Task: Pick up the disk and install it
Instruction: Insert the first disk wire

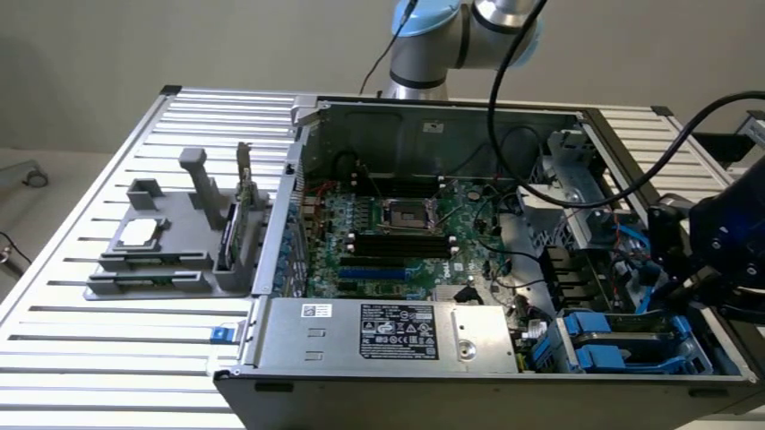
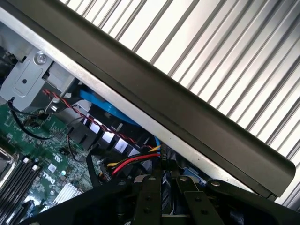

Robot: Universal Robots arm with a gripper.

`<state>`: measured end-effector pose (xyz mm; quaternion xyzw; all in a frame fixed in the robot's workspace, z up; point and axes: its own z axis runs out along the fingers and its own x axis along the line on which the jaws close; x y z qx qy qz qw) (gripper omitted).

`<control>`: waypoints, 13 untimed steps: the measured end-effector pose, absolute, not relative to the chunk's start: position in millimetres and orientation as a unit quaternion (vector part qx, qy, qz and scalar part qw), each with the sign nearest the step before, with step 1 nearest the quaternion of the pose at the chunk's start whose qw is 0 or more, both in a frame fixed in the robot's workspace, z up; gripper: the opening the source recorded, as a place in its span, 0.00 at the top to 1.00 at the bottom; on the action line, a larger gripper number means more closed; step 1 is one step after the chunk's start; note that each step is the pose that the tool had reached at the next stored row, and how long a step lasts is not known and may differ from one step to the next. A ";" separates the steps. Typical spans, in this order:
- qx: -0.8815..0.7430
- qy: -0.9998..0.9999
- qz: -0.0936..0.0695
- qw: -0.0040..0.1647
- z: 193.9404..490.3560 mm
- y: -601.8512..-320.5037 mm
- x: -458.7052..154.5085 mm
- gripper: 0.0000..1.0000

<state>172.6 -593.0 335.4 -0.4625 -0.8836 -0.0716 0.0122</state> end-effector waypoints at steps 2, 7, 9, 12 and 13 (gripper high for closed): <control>-0.463 -0.884 -0.071 0.014 335.4 -593.0 169.3 0.83; -0.463 -0.883 -0.074 0.020 338.8 -593.1 157.9 0.83; -0.463 -0.883 -0.078 0.023 340.4 -593.1 156.0 0.83; -0.466 -0.881 -0.082 0.027 341.2 -593.1 155.5 0.83; -0.467 -0.880 -0.082 0.028 341.3 -593.2 155.4 0.83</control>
